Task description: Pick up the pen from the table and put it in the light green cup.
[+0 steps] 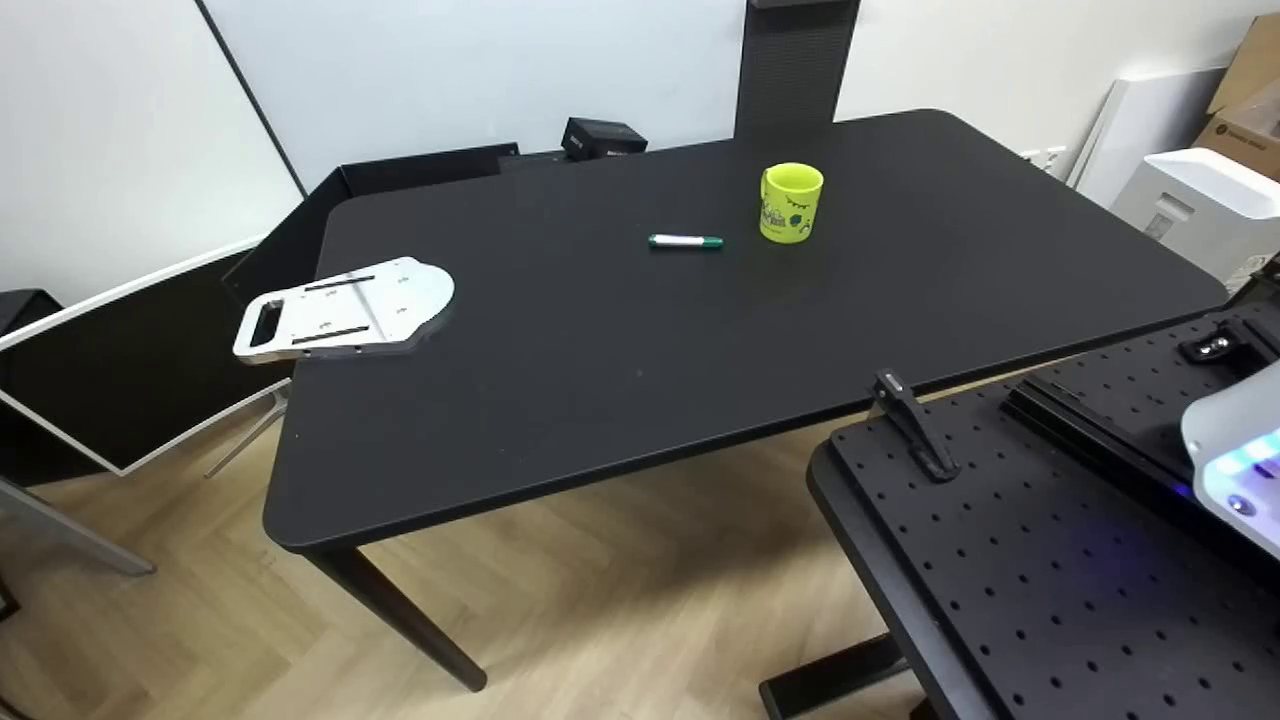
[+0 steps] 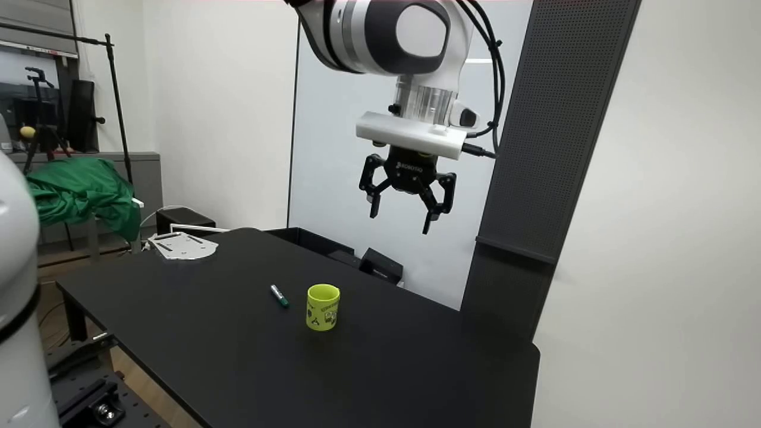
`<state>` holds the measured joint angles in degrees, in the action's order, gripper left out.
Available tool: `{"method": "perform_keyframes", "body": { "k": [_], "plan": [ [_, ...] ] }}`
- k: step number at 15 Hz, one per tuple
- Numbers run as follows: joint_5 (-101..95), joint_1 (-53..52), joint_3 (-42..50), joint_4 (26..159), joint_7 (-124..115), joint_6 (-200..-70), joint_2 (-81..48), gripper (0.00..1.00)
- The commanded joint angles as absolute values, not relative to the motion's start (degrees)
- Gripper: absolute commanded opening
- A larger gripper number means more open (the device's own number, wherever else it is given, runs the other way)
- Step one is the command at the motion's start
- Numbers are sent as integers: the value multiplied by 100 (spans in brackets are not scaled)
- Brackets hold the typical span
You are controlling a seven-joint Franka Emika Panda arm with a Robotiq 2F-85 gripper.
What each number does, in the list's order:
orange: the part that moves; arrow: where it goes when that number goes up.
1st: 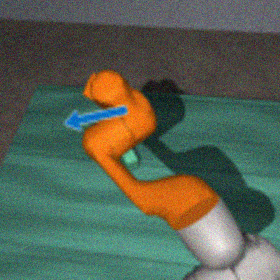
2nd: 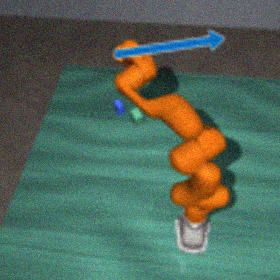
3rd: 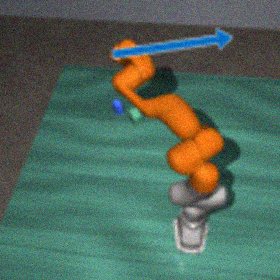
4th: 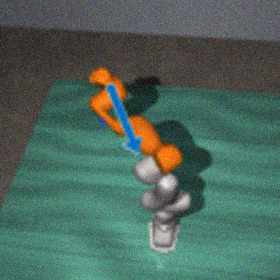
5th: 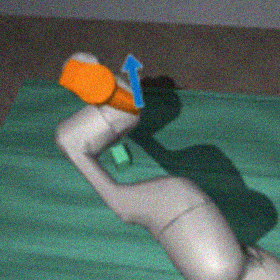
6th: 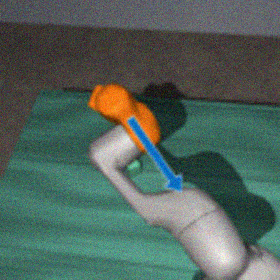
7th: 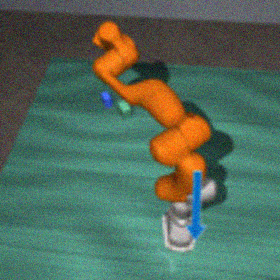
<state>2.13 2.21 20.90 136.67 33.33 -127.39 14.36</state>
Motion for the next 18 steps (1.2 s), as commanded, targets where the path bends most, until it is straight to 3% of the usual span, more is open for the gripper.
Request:
{"method": "perform_keyframes", "body": {
  "k": [1,18],
  "plan": [
    [275,422,1893,13660,3376,-12726,1418,100],
    [357,-484,-211,12013,4213,-13438,-530,100]
  ]
}}
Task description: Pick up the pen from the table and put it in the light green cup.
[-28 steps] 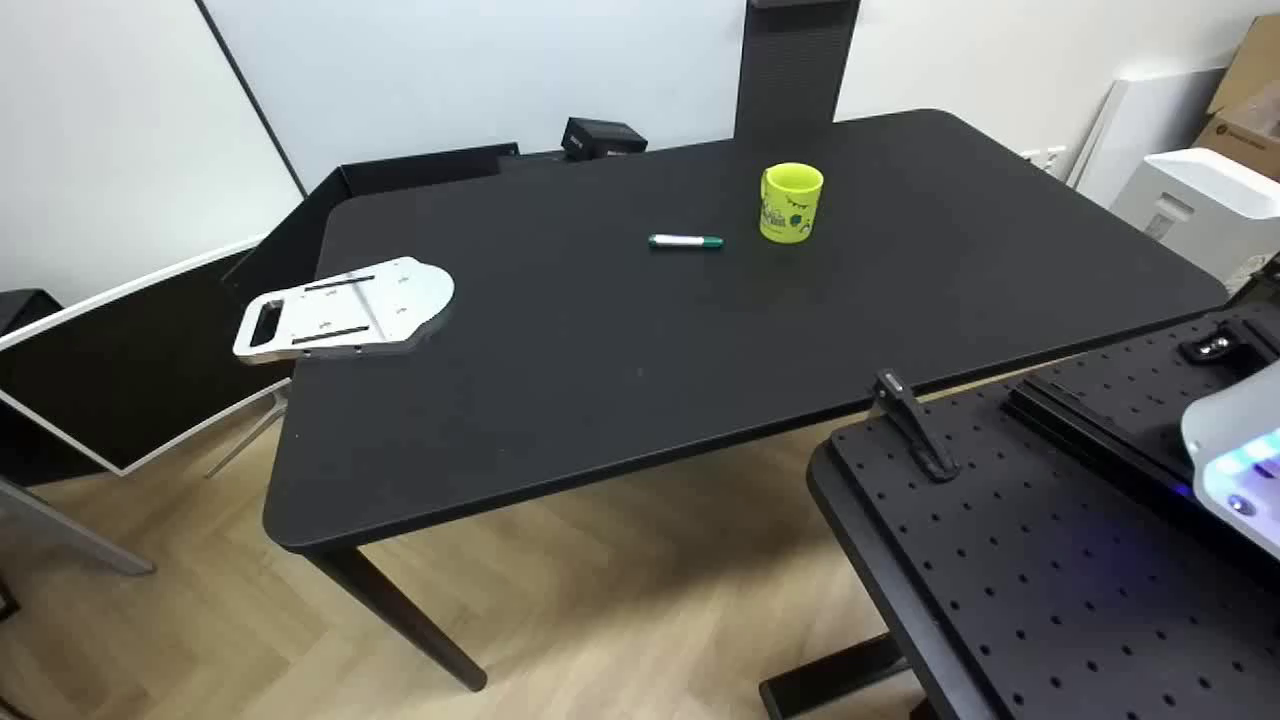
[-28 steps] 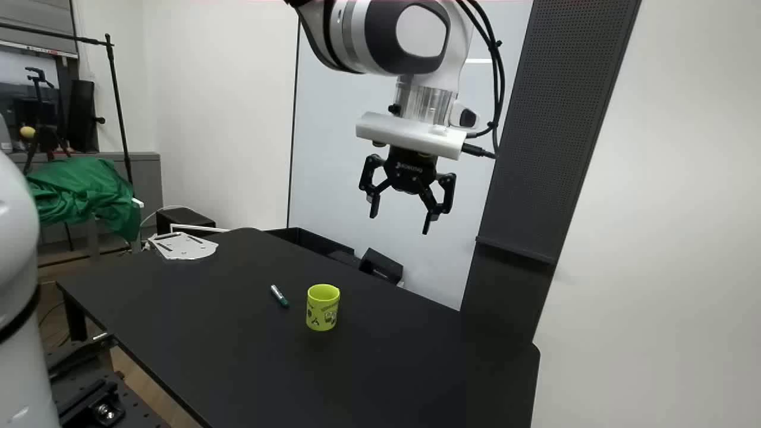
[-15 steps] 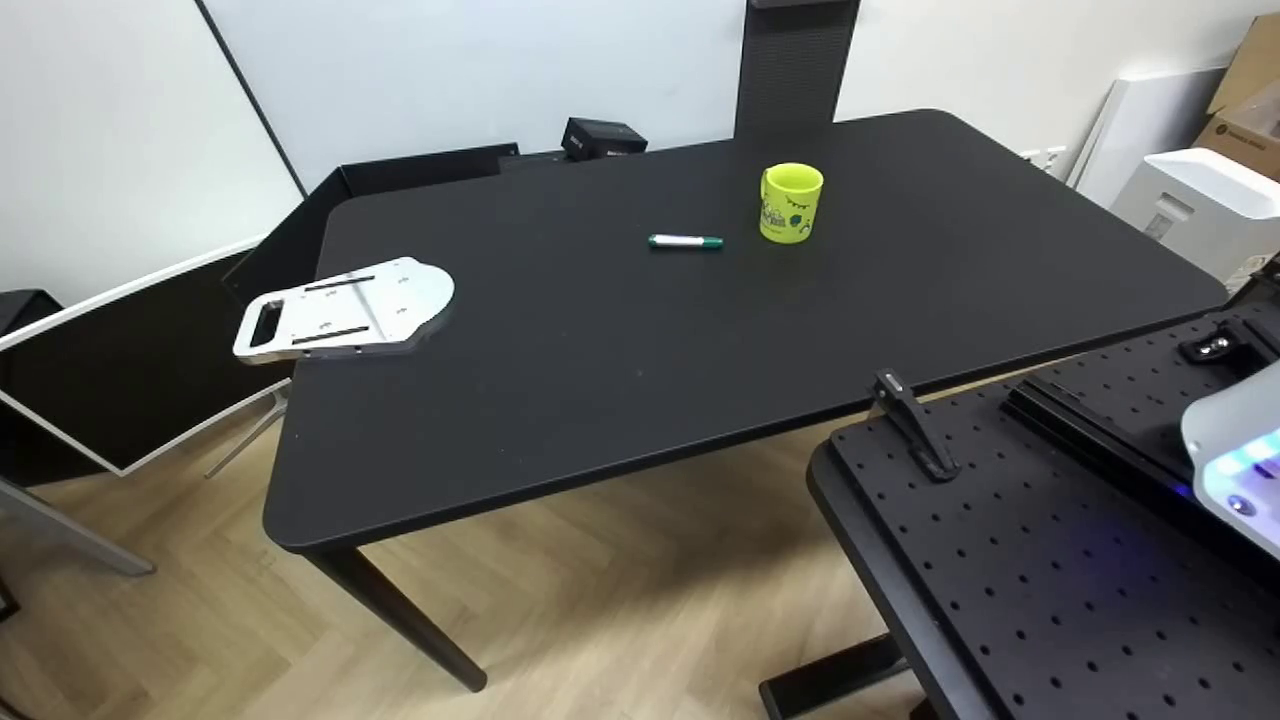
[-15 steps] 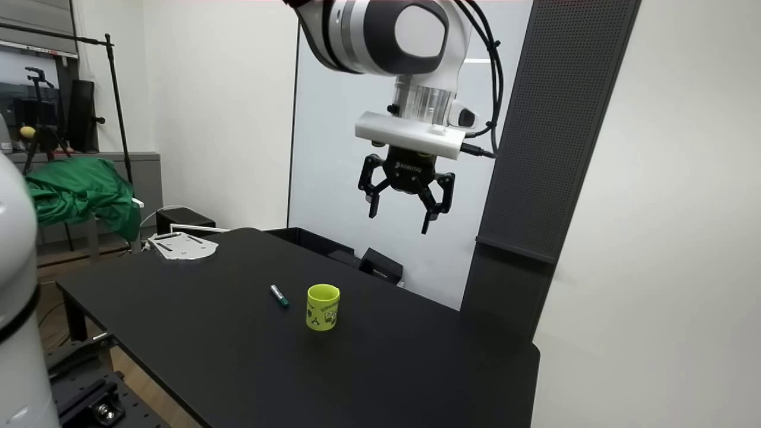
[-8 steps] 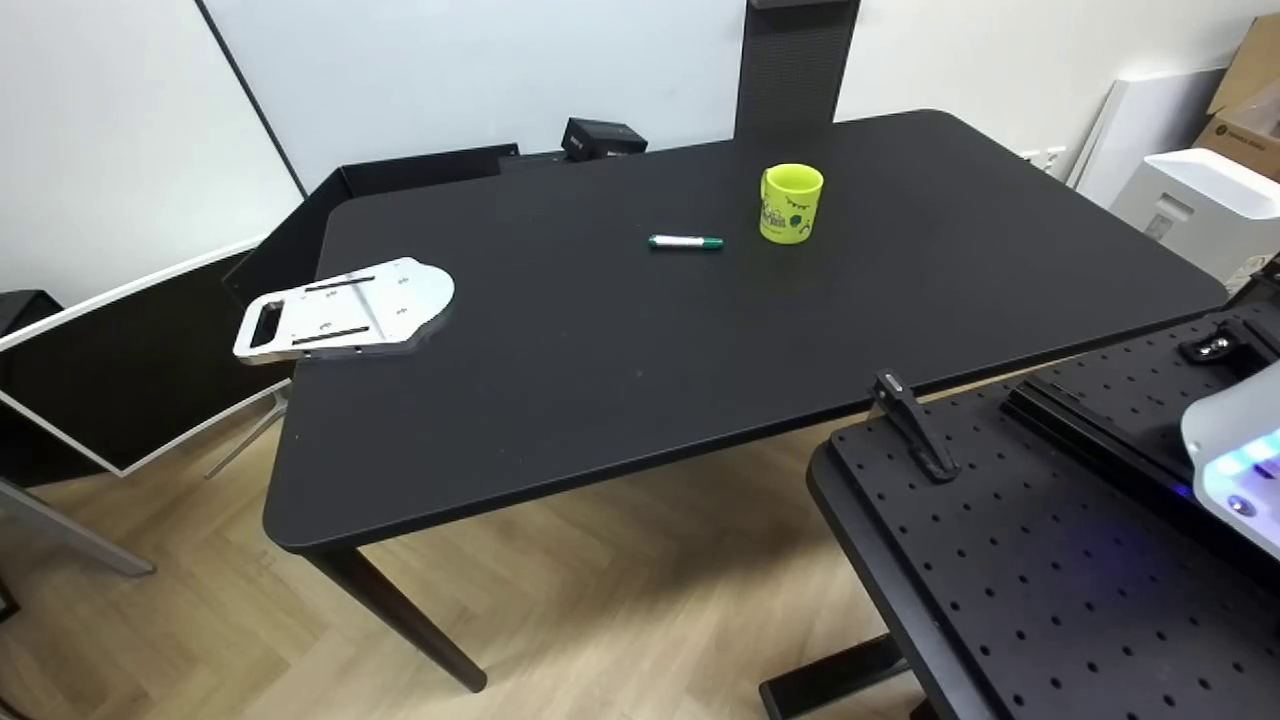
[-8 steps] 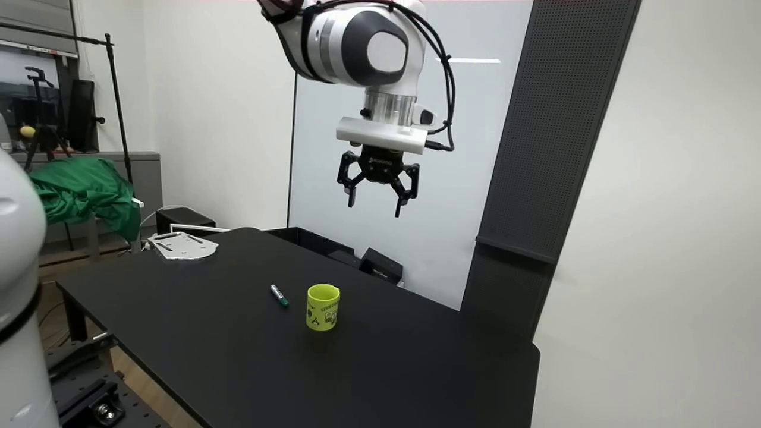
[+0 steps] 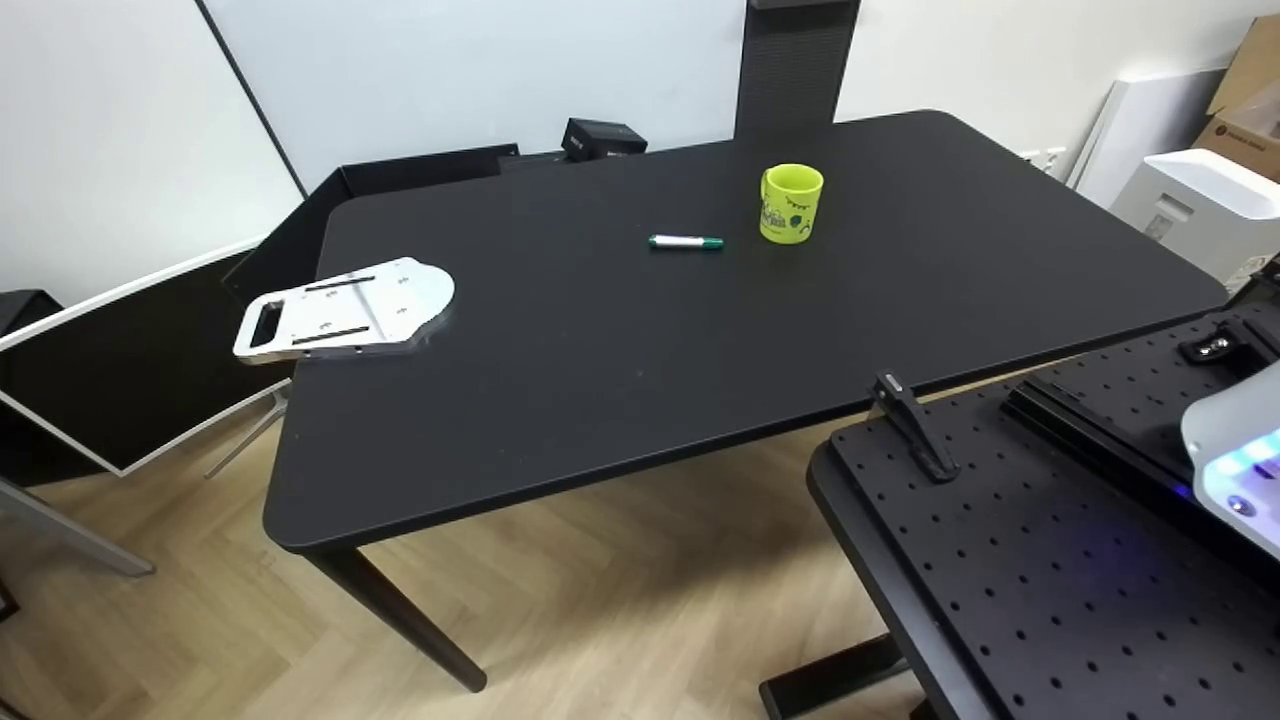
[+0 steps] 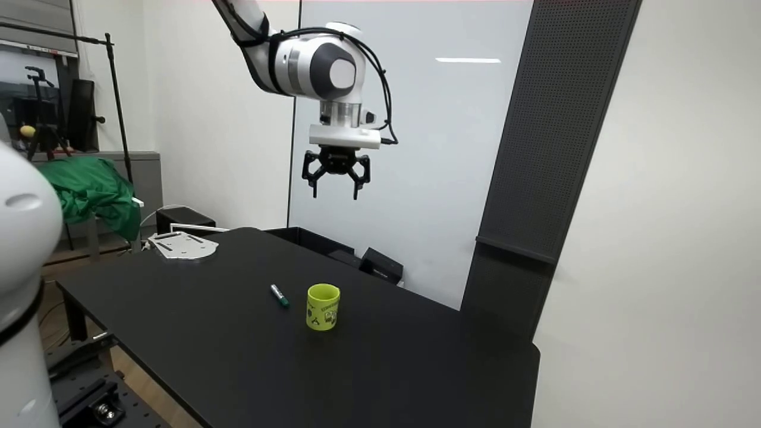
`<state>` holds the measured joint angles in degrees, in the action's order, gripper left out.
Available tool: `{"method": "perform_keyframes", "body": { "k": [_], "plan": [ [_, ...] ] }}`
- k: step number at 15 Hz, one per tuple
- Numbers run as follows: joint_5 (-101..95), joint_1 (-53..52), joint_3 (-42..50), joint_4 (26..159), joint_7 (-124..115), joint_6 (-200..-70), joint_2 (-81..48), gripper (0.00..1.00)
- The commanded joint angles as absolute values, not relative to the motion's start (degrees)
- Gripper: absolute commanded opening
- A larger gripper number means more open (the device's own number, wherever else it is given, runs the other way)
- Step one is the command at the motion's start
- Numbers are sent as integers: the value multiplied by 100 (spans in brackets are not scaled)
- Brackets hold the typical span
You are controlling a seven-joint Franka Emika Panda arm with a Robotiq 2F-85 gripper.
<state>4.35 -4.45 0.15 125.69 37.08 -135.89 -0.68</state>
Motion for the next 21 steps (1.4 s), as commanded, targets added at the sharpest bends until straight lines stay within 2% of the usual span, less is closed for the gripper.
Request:
{"method": "perform_keyframes", "body": {
  "k": [1,8,9,21],
  "plan": [
    [336,-493,-306,11883,4426,-13400,-657,100],
    [140,-484,-810,11126,5865,-13179,-1384,100],
    [203,-466,-783,11507,5592,-13439,-1151,100],
    [188,-463,-848,11289,5831,-13312,-1336,100]
  ]
}}
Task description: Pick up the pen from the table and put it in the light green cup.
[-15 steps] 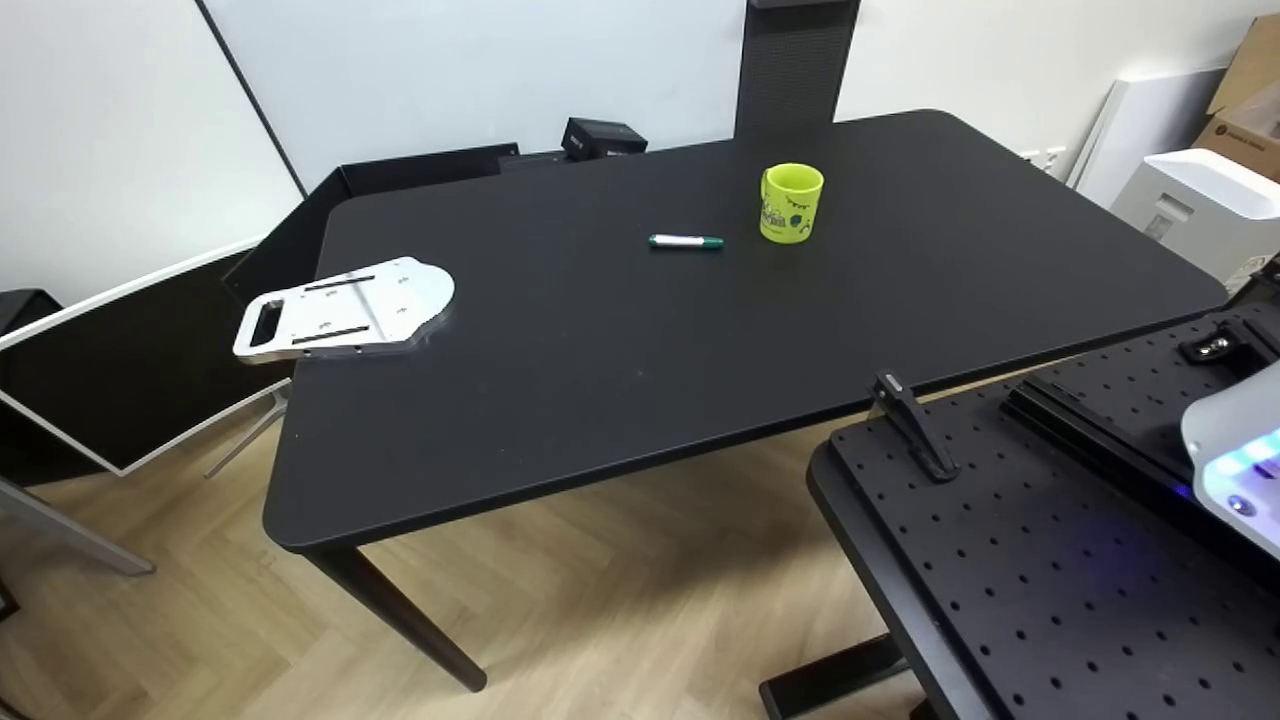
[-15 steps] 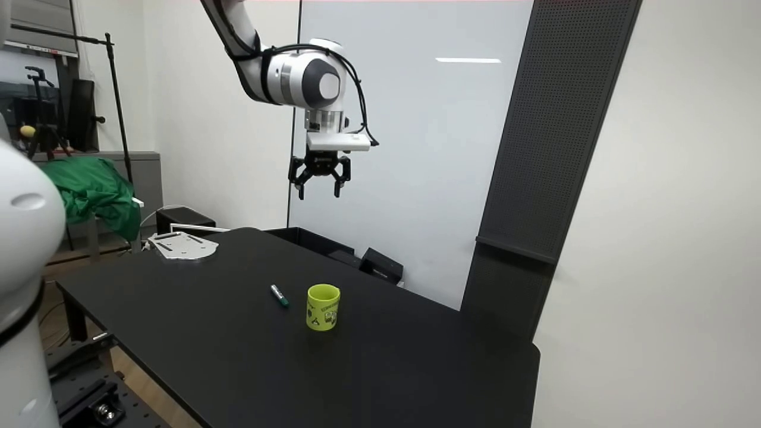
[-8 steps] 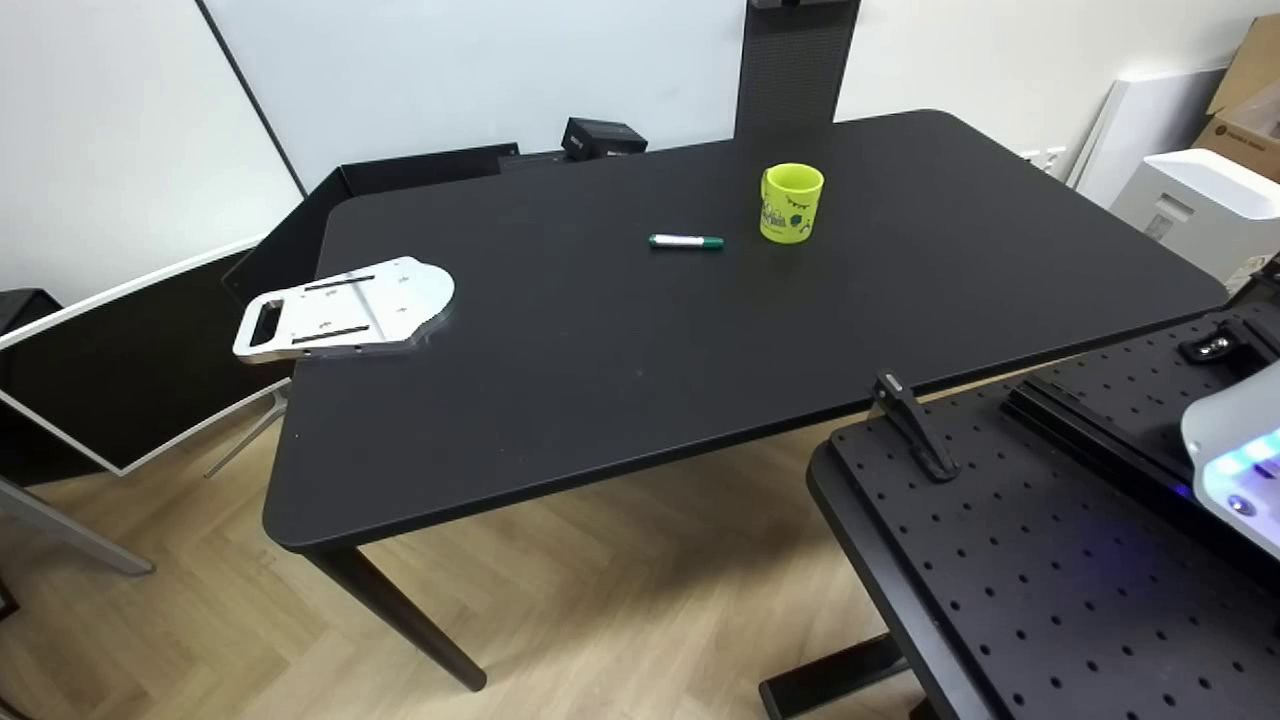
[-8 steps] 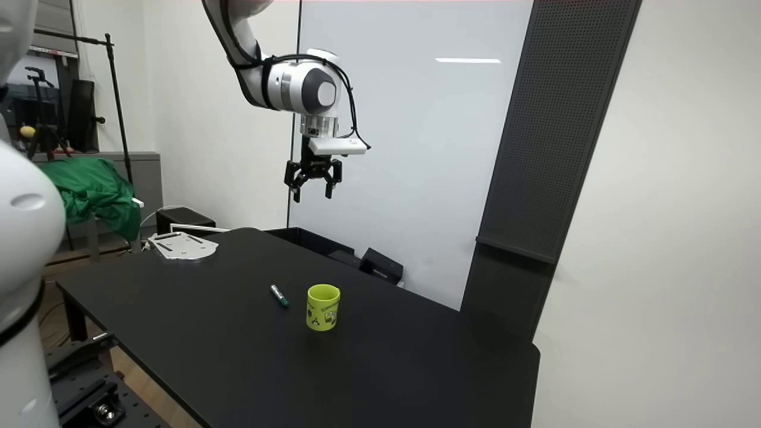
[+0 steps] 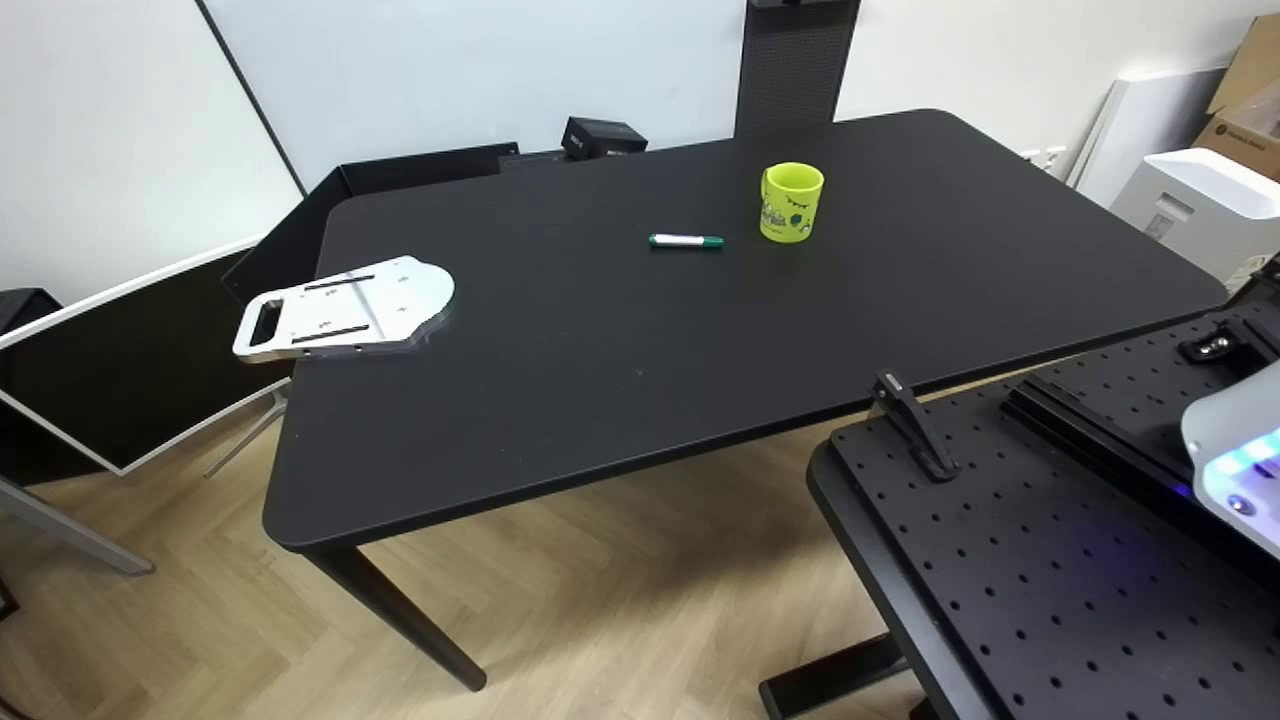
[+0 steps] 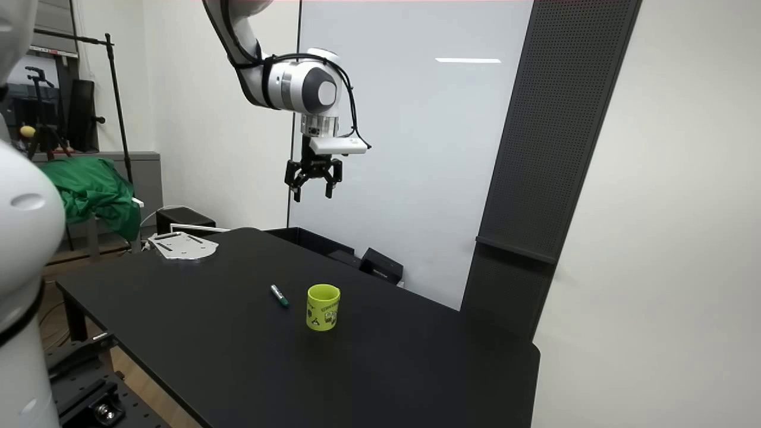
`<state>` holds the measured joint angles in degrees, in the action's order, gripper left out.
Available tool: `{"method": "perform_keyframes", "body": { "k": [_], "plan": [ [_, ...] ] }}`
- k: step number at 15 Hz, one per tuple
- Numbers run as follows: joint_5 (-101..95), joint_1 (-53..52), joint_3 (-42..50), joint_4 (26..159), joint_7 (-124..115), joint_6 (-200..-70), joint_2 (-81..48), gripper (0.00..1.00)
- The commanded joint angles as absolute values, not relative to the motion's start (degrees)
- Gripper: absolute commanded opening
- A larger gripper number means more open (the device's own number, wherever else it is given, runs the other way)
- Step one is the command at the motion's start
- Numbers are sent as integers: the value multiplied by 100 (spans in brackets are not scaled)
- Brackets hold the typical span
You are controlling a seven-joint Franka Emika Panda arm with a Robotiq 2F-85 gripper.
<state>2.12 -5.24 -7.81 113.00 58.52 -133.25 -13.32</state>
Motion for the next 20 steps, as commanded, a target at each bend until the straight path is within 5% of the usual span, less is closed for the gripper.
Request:
{"method": "perform_keyframes", "body": {
  "k": [1,20],
  "plan": [
    [188,-463,-848,11289,5832,-13311,-1336,100],
    [-706,-823,-884,9682,4829,-13372,-3062,100]
  ]
}}
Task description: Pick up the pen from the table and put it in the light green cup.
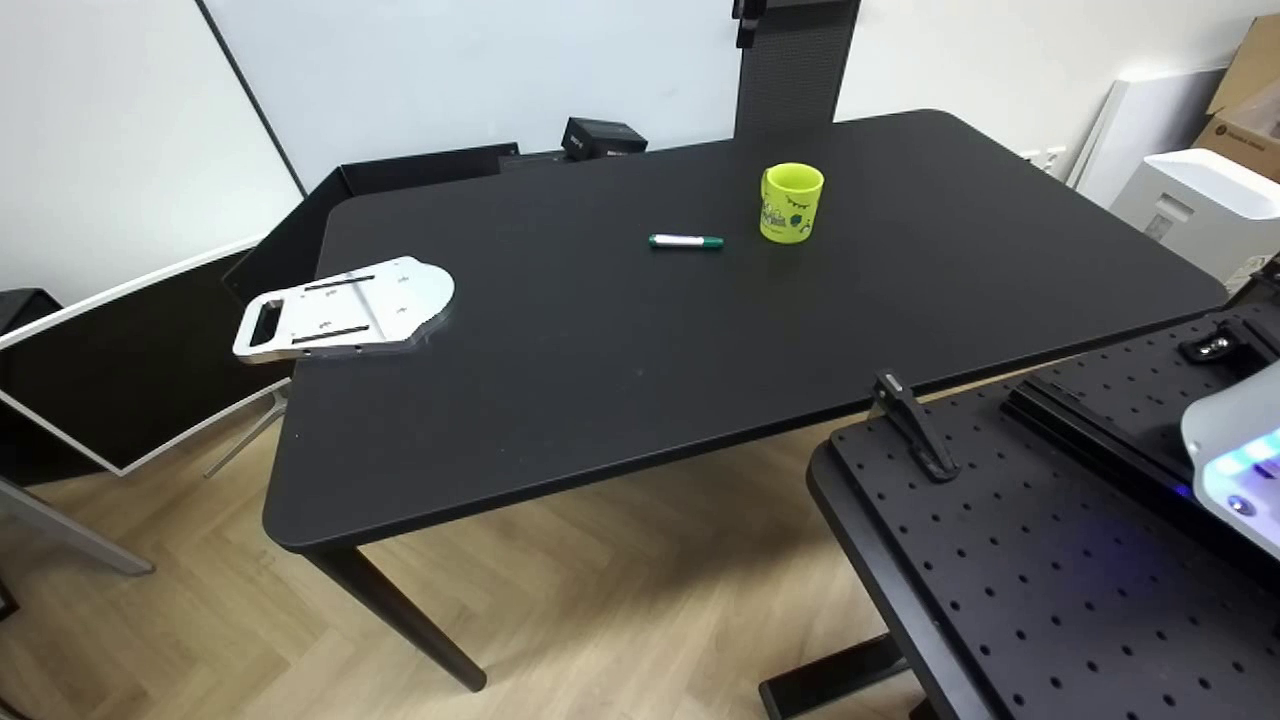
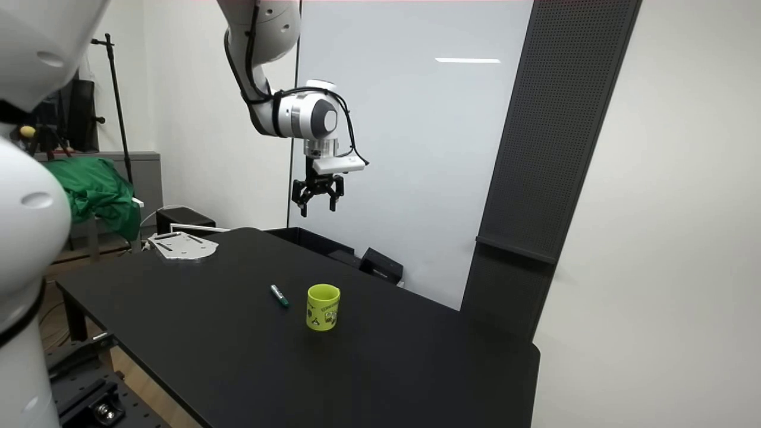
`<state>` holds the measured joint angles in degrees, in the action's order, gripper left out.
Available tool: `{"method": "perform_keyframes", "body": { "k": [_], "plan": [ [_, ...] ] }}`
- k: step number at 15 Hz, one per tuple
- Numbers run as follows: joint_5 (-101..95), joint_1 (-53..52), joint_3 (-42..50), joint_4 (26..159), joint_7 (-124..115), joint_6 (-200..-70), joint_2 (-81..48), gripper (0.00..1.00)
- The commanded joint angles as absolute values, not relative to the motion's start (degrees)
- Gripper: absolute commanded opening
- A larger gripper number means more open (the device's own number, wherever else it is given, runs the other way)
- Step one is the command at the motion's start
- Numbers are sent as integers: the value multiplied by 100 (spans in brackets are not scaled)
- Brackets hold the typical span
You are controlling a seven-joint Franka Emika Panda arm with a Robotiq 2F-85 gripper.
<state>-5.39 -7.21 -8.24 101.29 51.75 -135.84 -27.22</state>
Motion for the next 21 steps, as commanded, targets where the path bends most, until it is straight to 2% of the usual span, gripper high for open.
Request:
{"method": "perform_keyframes", "body": {
  "k": [1,11,21],
  "plan": [
    [-717,-859,-913,9652,4773,-13362,-3135,100],
    [-918,-1190,-981,9655,4104,-13573,-3580,100],
    [-898,-1063,-1125,9776,4303,-13530,-3621,100]
  ]
}}
